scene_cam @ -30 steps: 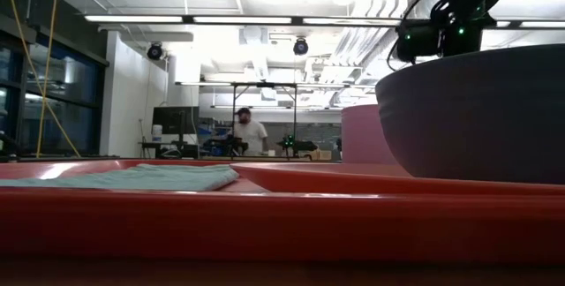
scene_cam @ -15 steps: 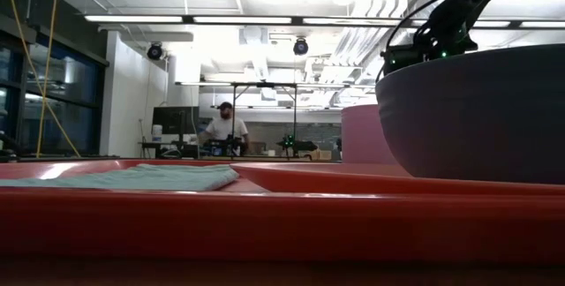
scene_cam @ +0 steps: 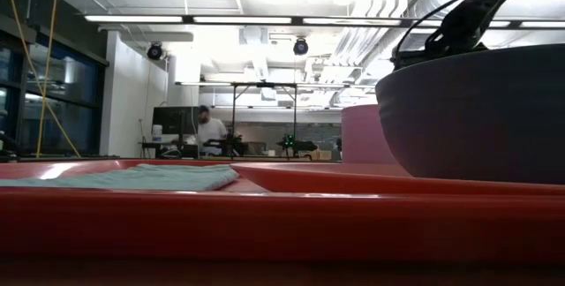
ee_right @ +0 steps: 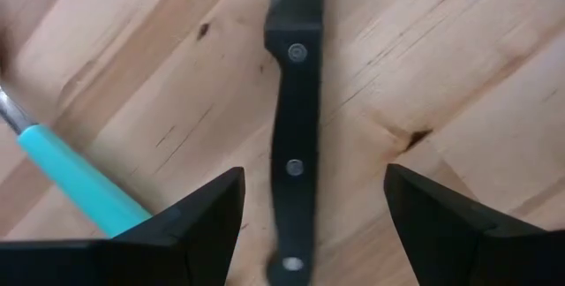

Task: Set up tray
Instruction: Put the black knife on the blue napkin on the red serving tray

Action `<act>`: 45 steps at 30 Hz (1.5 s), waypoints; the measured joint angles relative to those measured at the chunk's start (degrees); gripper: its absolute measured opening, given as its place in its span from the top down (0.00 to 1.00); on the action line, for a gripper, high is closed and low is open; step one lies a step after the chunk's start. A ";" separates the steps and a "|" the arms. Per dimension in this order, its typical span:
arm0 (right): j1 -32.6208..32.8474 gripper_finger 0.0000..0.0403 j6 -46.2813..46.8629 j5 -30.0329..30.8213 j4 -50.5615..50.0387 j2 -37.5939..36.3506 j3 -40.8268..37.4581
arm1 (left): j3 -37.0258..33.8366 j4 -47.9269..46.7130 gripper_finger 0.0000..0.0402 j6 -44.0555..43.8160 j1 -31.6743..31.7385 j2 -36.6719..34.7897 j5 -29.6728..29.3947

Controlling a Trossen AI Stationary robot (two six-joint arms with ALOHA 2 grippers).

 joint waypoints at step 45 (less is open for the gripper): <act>1.07 0.92 -14.55 2.25 -0.96 -0.11 -0.15 | 0.00 -0.02 0.91 0.00 0.00 -0.02 -0.04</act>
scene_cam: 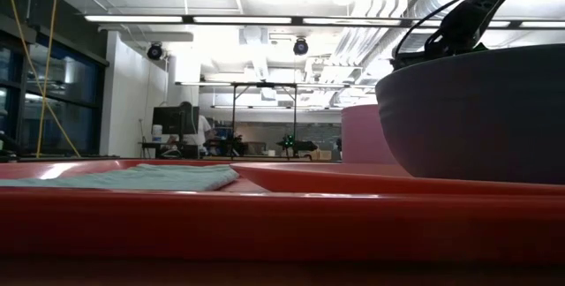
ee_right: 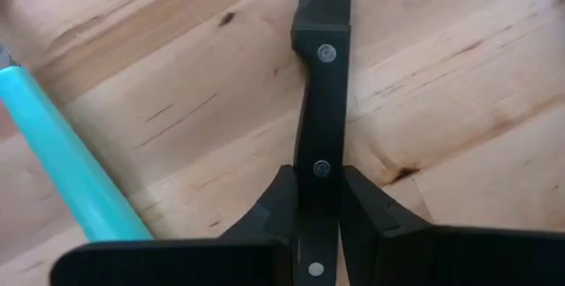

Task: Set up tray
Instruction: Put the black knife on the blue napkin on the red serving tray

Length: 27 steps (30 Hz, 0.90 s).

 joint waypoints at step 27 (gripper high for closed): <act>17.72 0.92 -9.03 4.15 -29.76 -24.47 25.92 | 0.00 0.00 0.91 -0.02 0.00 0.00 1.06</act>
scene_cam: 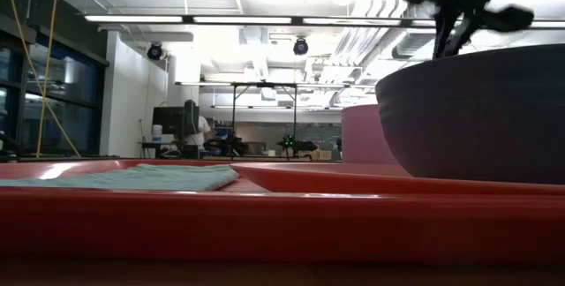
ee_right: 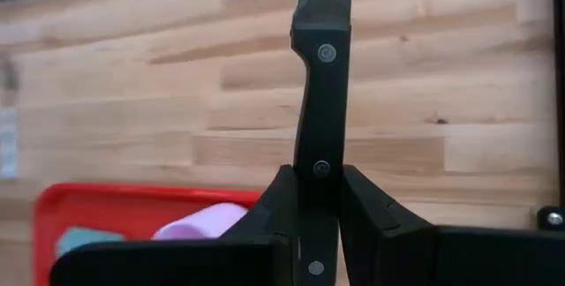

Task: Set up tray
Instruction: Put the black knife on the blue napkin on the red serving tray

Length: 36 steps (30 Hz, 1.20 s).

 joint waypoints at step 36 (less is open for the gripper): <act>48.54 0.92 -3.13 15.26 48.38 18.00 10.55 | 0.04 1.70 0.91 -7.54 0.00 -0.02 1.01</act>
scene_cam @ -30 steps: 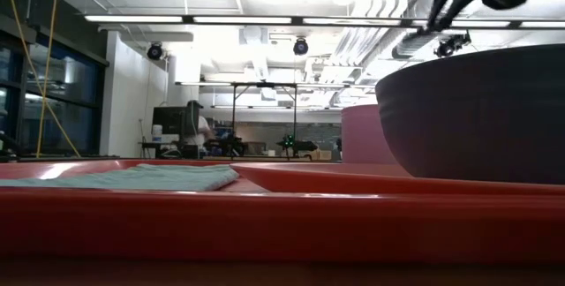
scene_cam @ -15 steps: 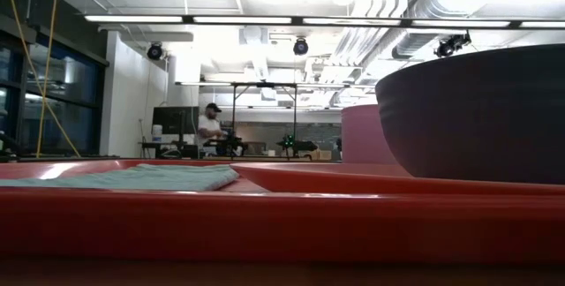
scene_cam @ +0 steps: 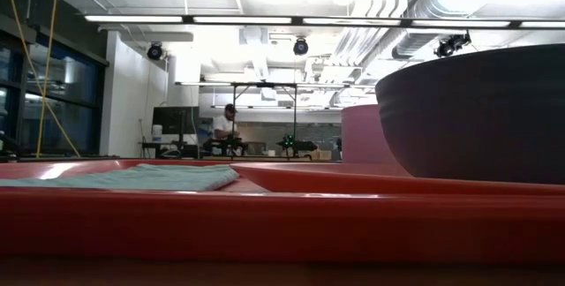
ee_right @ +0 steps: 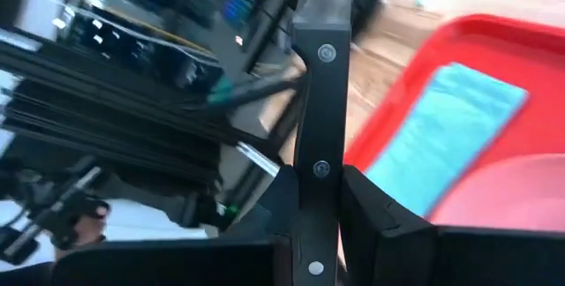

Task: Set up tray
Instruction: Put the black knife on the blue napkin on the red serving tray

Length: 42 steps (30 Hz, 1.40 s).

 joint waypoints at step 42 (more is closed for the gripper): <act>-12.26 0.92 17.89 -9.89 -25.41 45.77 41.81 | 0.01 0.72 0.91 3.13 0.00 0.02 -0.42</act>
